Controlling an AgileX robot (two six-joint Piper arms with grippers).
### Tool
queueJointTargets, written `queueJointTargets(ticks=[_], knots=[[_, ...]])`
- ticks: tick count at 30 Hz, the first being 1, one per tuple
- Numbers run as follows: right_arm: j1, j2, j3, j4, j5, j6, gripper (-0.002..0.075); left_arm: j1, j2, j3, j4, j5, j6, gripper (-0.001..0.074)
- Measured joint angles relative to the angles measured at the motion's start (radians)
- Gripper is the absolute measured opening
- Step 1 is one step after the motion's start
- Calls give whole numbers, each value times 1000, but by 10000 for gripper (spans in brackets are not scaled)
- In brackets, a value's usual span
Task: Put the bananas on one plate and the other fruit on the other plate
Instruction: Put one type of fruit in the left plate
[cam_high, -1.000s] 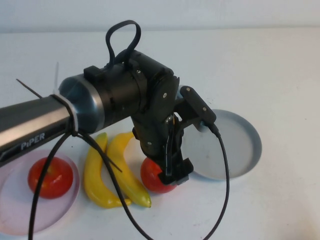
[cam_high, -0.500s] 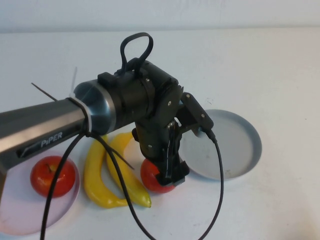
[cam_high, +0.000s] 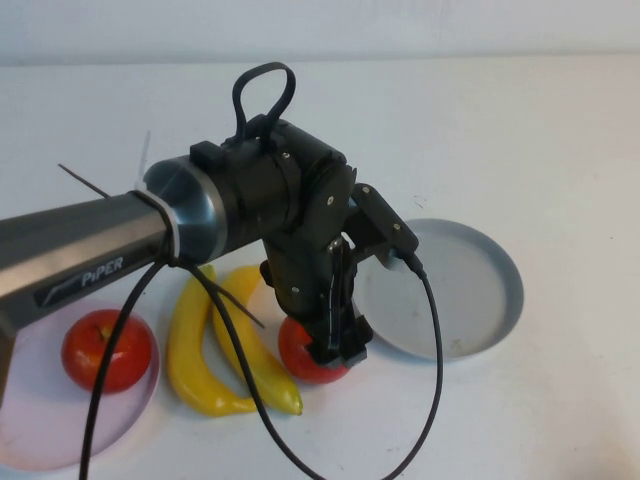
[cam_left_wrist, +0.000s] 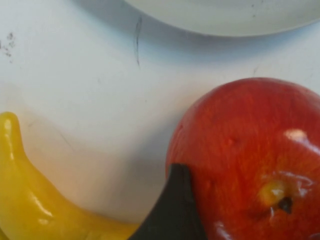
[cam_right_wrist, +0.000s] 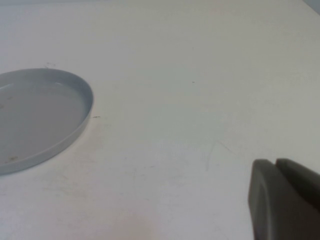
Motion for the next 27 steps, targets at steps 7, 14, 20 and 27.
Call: queueJointTargets(ticks=[7, 14, 20, 27], knots=[[0, 0, 0, 0, 0, 0, -17, 0, -45, 0, -2, 0, -1, 564], [0, 0, 0, 0, 0, 0, -17, 40, -223, -3, 60, 119, -190, 563], [0, 0, 0, 0, 0, 0, -17, 223, -339, -3, 134, 194, -305, 563], [0, 0, 0, 0, 0, 0, -17, 434, -509, 63, 140, 202, -361, 563]])
